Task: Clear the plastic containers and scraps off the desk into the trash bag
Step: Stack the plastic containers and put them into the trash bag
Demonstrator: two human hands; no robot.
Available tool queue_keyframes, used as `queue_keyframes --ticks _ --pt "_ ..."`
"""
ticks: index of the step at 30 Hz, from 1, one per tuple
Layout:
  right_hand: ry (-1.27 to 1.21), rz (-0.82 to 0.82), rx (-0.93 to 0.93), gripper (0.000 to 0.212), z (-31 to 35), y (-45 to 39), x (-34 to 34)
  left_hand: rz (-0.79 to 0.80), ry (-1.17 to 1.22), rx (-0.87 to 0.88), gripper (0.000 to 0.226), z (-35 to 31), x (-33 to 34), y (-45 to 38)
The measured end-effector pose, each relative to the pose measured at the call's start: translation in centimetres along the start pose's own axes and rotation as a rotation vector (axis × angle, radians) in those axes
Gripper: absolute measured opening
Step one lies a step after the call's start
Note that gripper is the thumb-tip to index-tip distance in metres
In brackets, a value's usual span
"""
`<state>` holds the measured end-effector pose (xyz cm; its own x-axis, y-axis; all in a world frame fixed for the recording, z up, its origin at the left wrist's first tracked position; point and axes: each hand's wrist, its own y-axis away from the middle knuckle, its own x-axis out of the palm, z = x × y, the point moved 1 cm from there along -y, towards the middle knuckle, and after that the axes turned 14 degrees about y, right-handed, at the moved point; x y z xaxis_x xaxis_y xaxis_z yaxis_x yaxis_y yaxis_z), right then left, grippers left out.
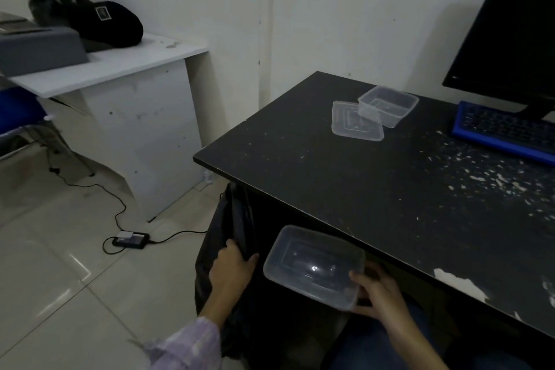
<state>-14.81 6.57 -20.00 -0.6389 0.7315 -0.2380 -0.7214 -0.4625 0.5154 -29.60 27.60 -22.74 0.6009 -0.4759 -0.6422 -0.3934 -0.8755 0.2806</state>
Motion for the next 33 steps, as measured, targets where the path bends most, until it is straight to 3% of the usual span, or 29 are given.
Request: queue_keyframes --ticks 5,9,11,14,16,19,25,33 --pt "0.089 -0.011 -0.072 0.016 0.6 -1.8 2.0 -0.044 0.105 0.037 0.007 1.8 -0.9 -0.8" --pt "0.309 0.001 -0.181 0.014 1.7 -2.9 5.8 -0.044 0.215 0.089 0.006 2.9 -2.9 -0.3" --pt "0.388 0.010 -0.253 0.033 2.5 -3.1 8.0 -0.062 0.238 0.104 0.004 3.0 -3.9 0.0" --pt "0.542 0.218 -0.249 0.058 3.3 -2.8 11.3 -0.066 0.265 0.115 0.008 3.0 -4.6 0.4" --pt "0.599 0.358 -0.249 0.056 3.2 -2.5 12.6 -0.070 0.262 0.127 0.009 2.9 -4.9 0.6" --pt "0.634 0.393 -0.270 0.048 2.7 -2.7 12.6 -0.074 0.244 0.144 0.005 2.7 -4.9 0.7" --pt "0.647 0.352 -0.398 0.035 4.4 -1.1 10.6 -0.094 0.204 0.194 0.013 1.5 -4.6 1.3" --pt "0.625 0.124 -0.651 0.025 9.6 5.1 6.5 -0.244 0.278 0.551 0.012 -7.1 -8.1 3.9"
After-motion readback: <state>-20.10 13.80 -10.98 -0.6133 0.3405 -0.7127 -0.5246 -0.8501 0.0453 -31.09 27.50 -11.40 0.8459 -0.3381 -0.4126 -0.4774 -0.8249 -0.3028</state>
